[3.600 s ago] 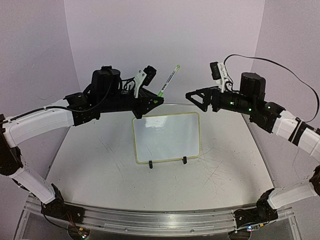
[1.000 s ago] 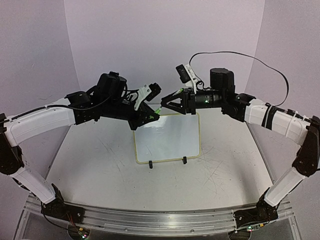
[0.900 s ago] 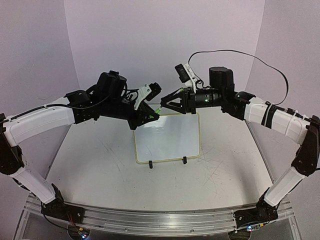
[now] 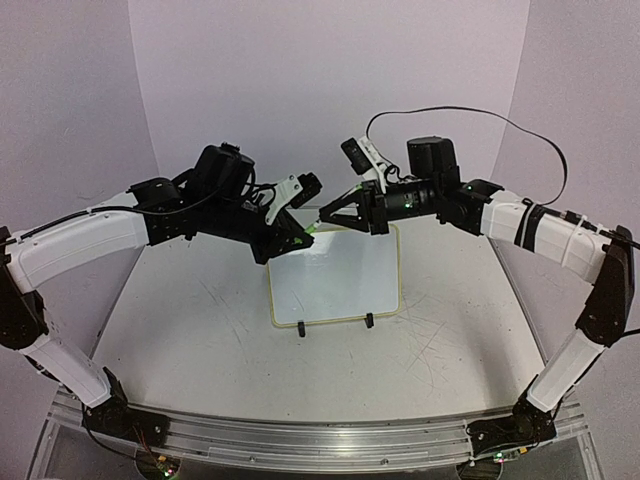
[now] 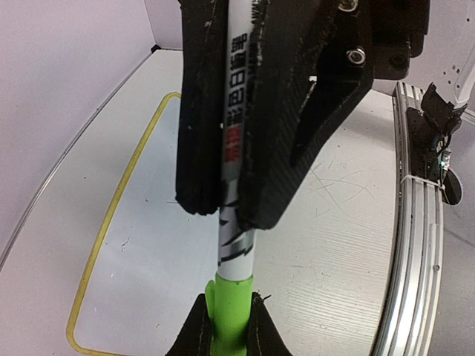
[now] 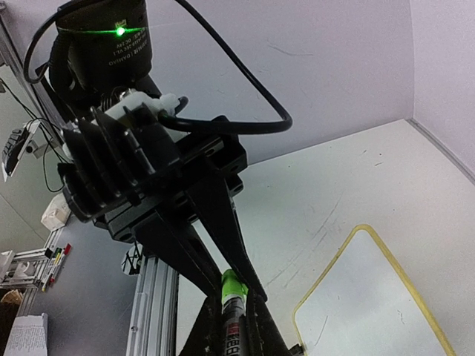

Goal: Write a sentence on the whiteboard
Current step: Open the pen cap from the whiteboard marker.

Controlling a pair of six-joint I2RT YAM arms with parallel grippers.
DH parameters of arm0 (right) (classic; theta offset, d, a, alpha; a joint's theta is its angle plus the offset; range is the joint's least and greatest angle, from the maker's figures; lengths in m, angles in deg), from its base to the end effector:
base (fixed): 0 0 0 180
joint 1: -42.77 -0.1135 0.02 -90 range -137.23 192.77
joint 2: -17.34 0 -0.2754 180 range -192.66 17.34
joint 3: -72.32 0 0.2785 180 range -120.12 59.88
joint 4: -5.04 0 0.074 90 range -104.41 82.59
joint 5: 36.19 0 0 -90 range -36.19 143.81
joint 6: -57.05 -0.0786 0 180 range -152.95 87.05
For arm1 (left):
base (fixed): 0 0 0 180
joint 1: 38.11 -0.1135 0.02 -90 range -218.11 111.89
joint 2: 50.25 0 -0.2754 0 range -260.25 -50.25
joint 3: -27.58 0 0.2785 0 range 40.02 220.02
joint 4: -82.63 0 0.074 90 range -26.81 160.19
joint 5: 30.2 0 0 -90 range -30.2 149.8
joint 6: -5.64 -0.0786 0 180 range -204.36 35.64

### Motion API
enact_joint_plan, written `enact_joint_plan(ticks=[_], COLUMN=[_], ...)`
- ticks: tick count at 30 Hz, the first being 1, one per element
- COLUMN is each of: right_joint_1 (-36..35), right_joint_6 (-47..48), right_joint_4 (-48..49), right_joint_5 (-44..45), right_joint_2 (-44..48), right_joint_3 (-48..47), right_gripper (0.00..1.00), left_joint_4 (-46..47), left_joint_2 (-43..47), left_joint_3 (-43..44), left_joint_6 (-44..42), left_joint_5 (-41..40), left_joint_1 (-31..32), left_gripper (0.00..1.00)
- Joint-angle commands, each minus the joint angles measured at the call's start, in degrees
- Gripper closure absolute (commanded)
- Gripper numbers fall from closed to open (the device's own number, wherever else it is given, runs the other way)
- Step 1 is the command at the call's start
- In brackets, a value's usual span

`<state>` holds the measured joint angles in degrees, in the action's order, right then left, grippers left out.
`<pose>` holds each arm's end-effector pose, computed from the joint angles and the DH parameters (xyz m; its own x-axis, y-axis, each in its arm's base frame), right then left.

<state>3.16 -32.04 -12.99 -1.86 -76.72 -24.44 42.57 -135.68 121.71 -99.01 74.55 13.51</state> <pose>0.2913 0.3253 0.3700 -0.1882 -0.1674 -0.9678 -0.9762 -0.0760 0.2030 0.2336 -0.3271 0.3521 -0.0867 0.5034 -0.8597 0.9457 0.3128 0.0878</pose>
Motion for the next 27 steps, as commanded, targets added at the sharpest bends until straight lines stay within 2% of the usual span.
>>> enact_joint_plan(ticks=[1, 3, 10, 14, 24, 27], right_joint_1=[-0.7, -0.7, -0.7, -0.8, -0.8, -0.7], right_joint_6=[1.9, 2.0, 2.0, 0.7, -4.4, -4.6], right_joint_4=[-0.7, -0.7, -0.6, 0.5, 7.4, 7.7], right_joint_5=[-2.3, -2.2, -0.6, -2.6, -2.4, -1.6], right_joint_2=[1.4, 1.1, 1.1, 0.2, 1.0, 1.4], right_joint_3=[0.6, 0.6, 1.3, 1.1, 2.9, 3.2], right_gripper=[0.84, 0.79, 0.78, 0.79, 0.81, 0.78], left_joint_4=[3.1, 3.1, 3.2, 3.2, 3.2, 3.1], left_joint_2=[0.8, 0.9, 1.2, 0.9, 0.5, 0.8], left_joint_3=[2.2, 2.2, 2.1, 2.2, 2.1, 1.8], left_joint_6=[-0.5, -0.6, -0.6, -0.4, -0.3, -0.4], left_joint_5=[-0.3, -0.4, -0.8, -0.4, 0.0, -0.1], left_joint_1=[0.0, 0.0, 0.0, 0.0, 0.0, 0.0], left_gripper=[1.00, 1.00, 1.00, 1.00, 1.00, 1.00])
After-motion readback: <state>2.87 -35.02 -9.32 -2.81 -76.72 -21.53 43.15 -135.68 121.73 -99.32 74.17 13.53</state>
